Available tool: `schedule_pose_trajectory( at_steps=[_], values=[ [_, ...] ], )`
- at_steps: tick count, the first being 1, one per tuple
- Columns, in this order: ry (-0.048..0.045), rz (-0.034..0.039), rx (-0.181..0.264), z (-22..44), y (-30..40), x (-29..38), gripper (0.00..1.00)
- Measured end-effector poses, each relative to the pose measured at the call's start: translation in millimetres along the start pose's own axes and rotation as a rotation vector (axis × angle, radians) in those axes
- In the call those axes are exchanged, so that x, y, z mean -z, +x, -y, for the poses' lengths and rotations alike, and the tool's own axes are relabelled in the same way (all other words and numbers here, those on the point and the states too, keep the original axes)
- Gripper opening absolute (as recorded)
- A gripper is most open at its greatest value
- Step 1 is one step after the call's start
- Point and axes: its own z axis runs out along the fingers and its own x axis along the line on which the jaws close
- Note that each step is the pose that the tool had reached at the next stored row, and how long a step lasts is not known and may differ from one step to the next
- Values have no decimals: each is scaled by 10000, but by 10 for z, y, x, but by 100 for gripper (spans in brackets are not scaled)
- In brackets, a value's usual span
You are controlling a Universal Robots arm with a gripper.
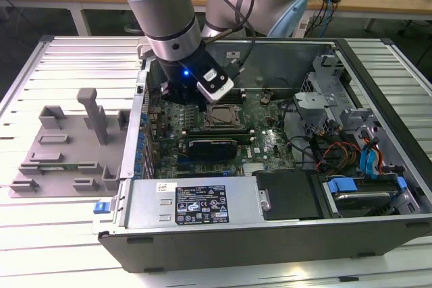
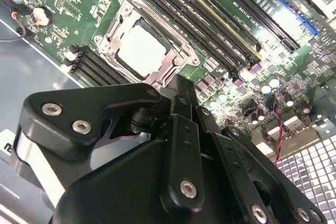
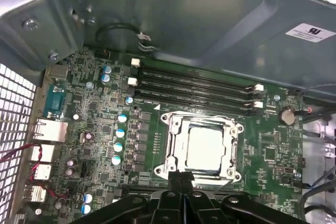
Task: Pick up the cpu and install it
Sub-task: 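Install the second cpu locking lever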
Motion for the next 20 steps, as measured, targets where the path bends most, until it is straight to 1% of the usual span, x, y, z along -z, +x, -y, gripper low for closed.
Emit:
schedule_pose_trajectory(
  at_steps=[1,2,3,4,6,7,8,10,11,12,14,16,17,18,19,20],
  values=[
    [0,-5,0,0,0,0,11],
    [-17,-148,-24,2,-14,-4,11],
    [-47,-314,-60,5,-31,-8,11],
    [-88,-520,-105,9,-51,-14,11],
    [-166,-875,-180,15,-88,-23,11],
    [-234,-1195,-250,20,-120,-31,11],
    [-277,-1465,-306,27,-142,-36,11],
    [-280,-1471,-311,28,-153,-40,11],
    [-281,-1495,-317,38,-204,-52,11],
    [-285,-1536,-326,49,-275,-70,11],
    [-292,-1600,-338,62,-350,-88,11],
    [-306,-1723,-362,81,-466,-117,11],
    [-315,-1814,-378,96,-560,-140,11],
    [-322,-1875,-390,101,-588,-147,11],
    [-348,-2097,-435,107,-618,-155,11],
    [-392,-2487,-510,120,-637,-158,11]
  ],
)
